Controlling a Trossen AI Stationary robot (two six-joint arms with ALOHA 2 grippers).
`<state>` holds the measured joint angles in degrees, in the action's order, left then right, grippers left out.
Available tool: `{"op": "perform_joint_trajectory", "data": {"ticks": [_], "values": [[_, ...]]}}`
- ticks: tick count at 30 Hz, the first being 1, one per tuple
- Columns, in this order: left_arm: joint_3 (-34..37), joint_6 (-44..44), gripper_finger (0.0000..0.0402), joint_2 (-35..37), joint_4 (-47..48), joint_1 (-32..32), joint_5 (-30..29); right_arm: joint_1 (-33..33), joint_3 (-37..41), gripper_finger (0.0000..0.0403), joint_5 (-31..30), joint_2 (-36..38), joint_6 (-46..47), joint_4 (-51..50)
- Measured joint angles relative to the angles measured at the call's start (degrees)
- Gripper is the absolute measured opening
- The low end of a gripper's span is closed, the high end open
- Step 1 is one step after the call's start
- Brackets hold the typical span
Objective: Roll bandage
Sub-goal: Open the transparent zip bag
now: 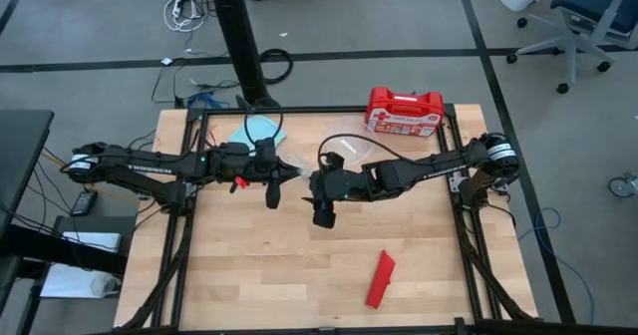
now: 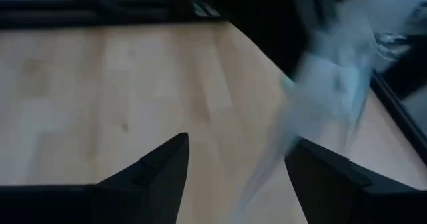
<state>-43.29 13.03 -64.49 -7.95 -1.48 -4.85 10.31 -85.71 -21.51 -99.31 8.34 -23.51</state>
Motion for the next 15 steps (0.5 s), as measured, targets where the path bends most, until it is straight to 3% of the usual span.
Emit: {"op": "perform_joint_trajectory", "data": {"ticks": [5,15], "values": [[0.02,-0.58,0.0,0.0,0.05,-0.02,-1.11,0.47,0.0,0.0229,0.6,0.0,-0.9,1.15],[0.0,-1.56,0.0,0.0,5.5,-0.02,-0.58,0.56,-0.42,0.0215,-3.59,1.33,2.08,-8.03]]}}
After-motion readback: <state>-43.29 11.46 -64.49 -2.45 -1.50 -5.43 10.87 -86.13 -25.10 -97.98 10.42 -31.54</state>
